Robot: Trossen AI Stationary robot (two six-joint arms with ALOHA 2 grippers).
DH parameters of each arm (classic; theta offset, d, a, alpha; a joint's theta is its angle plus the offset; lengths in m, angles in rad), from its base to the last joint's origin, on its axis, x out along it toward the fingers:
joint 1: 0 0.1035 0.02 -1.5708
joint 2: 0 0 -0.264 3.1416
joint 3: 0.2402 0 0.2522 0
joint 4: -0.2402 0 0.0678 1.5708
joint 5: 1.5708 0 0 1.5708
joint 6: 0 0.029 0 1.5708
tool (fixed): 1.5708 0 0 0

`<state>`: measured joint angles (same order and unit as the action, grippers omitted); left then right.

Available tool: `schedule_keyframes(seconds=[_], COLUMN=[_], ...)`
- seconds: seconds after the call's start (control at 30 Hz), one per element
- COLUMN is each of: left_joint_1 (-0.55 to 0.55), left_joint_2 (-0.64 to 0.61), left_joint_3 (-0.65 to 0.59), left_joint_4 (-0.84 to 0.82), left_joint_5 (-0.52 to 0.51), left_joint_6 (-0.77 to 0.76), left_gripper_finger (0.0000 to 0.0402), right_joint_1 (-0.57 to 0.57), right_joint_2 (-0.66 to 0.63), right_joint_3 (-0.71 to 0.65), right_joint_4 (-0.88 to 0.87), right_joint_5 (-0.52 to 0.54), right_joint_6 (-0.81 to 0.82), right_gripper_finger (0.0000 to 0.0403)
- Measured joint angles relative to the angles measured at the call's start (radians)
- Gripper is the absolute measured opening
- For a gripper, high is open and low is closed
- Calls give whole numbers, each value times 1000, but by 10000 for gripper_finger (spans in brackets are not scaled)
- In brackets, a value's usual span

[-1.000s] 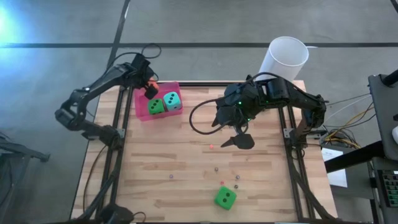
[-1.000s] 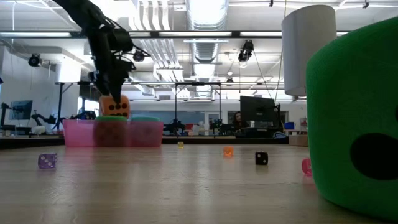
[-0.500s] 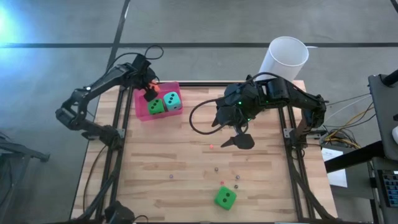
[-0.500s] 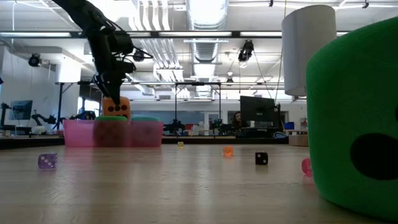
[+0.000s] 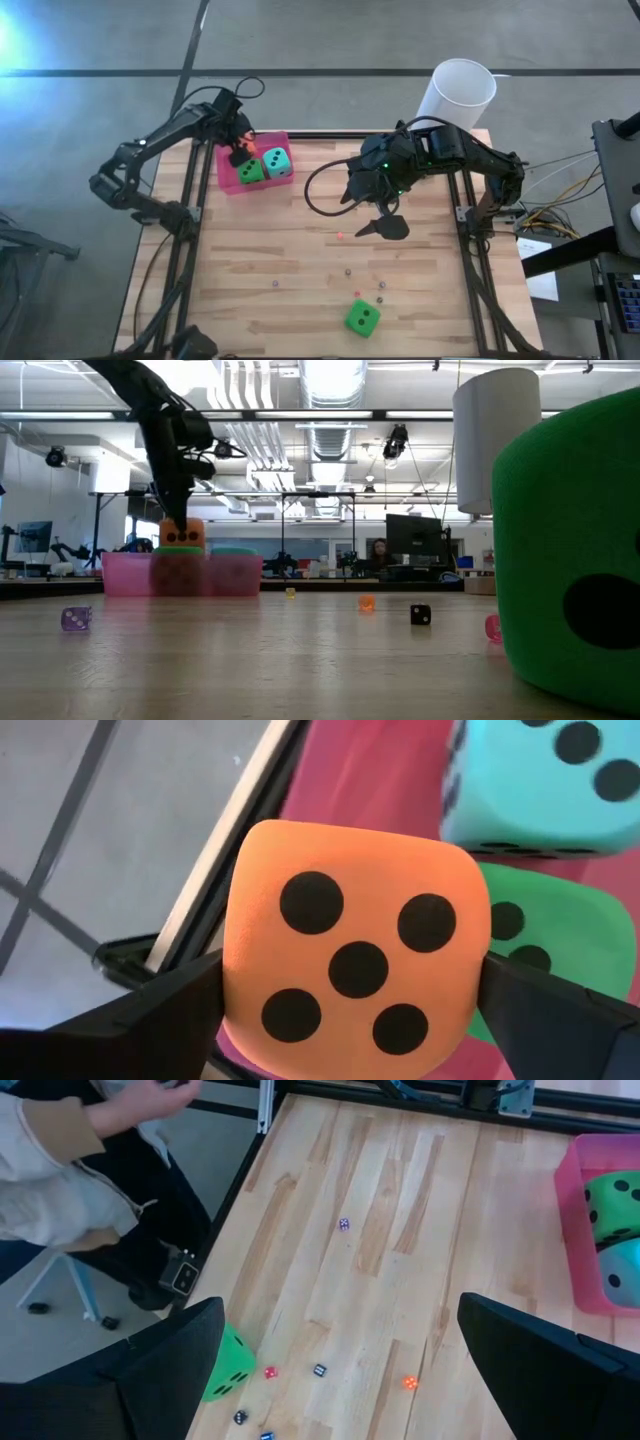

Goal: Pick & Place Dice
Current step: Put the big orange dice into the red bin

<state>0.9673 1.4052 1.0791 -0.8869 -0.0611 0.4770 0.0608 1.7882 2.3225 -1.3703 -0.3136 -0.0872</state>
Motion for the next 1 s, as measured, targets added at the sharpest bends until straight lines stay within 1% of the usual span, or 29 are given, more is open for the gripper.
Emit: schedule_keyframes(seconds=[0.23, 0.6, 0.7, 0.87, 0.93, 1.0], left_joint_1=[-4, -4, -4, -4, -4, -4], left_joint_2=[0, -1, -1, -1, -1, -1], left_joint_3=[-33, -39, -39, -39, -39, -39], left_joint_4=[29, 68, 68, 78, 77, 76], left_joint_5=[40, 27, 2, -5, 14, 35], left_joint_6=[24, 13, -2, -26, -27, -9], left_gripper_finger=[400, 398, 383, 338, 333, 338], right_joint_1=[0, 0, 0, 0, 0, 0], right_joint_2=[0, 0, 0, 0, 0, 0], right_joint_3=[0, 0, 0, 0, 0, 0], right_joint_4=[0, 0, 0, 0, 0, 0], right_joint_5=[0, 0, 0, 0, 0, 0], right_joint_6=[0, 1, -1, -1, 1, -1], right_gripper_finger=[400, 400, 400, 400, 400, 400])
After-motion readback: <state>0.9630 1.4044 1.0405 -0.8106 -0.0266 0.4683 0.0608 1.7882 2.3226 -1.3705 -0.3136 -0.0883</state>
